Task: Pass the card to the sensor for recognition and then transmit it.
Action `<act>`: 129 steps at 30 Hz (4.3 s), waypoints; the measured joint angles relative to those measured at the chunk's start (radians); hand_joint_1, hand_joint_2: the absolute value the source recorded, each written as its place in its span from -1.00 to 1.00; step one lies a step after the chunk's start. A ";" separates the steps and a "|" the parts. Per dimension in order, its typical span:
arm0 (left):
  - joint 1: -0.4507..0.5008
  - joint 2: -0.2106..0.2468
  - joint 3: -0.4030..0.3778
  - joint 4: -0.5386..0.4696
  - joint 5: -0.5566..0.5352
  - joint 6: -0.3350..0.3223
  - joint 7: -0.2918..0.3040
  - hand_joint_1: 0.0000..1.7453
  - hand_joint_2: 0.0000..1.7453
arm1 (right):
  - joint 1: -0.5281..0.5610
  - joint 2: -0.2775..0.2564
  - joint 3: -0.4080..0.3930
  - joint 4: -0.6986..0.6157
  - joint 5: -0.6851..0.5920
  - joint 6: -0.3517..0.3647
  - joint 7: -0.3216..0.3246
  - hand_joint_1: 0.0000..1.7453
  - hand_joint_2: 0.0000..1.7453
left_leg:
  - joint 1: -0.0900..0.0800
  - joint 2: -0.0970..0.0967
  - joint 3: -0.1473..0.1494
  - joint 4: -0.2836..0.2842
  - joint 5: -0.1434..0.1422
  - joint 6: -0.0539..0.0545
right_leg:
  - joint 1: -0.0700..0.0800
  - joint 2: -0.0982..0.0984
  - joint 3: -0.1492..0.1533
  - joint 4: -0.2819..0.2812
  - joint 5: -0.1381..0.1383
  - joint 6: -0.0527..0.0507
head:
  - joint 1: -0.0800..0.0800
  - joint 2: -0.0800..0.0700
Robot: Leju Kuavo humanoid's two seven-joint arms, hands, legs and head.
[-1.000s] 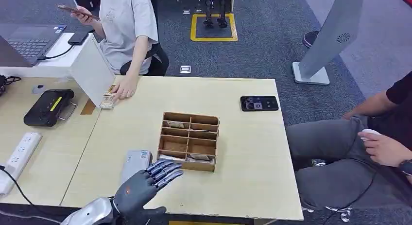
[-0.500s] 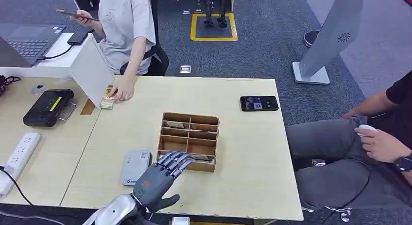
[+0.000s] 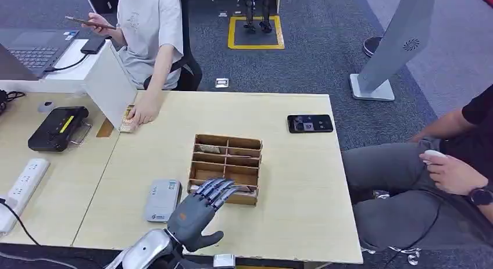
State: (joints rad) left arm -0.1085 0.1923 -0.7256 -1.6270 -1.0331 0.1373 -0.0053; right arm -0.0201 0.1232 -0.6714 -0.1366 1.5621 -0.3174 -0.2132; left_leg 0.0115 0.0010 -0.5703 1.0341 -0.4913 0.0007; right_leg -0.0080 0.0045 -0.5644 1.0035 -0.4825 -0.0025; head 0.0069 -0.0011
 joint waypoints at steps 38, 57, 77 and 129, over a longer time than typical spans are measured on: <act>-0.050 -0.042 0.011 0.056 0.009 -0.032 0.029 -1.00 1.00 | 0.010 0.008 0.000 -0.038 -0.003 0.034 0.004 -1.00 1.00 | 0.000 0.000 0.000 0.000 0.000 0.000 | 0.000 0.000 0.000 0.000 0.000 0.000 | 0.000 0.000; -0.054 -0.058 0.011 0.073 0.027 -0.040 0.029 -1.00 1.00 | 0.010 0.008 0.000 -0.043 -0.003 0.037 0.004 -1.00 1.00 | 0.000 0.000 0.000 0.000 0.000 0.000 | 0.000 0.000 0.000 0.000 0.000 0.000 | 0.000 0.000; -0.071 -0.075 0.029 0.115 0.039 -0.044 0.053 -1.00 1.00 | 0.010 0.008 0.001 -0.048 -0.012 0.049 0.010 -1.00 1.00 | 0.000 0.000 0.000 0.000 0.000 0.000 | 0.000 0.000 0.000 0.000 0.000 0.000 | 0.000 0.000; -0.070 -0.127 0.041 0.128 0.179 -0.051 0.021 -1.00 1.00 | 0.010 0.008 0.012 -0.053 -0.026 0.047 0.011 -1.00 1.00 | 0.000 0.000 0.000 0.000 0.000 0.000 | 0.000 0.000 0.000 0.000 0.000 0.000 | 0.000 0.000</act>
State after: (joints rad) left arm -0.1781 0.0656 -0.6847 -1.4992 -0.8537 0.0866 0.0160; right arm -0.0103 0.1308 -0.6592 -0.1896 1.5362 -0.2701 -0.2018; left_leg 0.0114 0.0009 -0.5705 1.0341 -0.4913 0.0007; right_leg -0.0080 0.0043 -0.5643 1.0035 -0.4824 -0.0024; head 0.0065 -0.0011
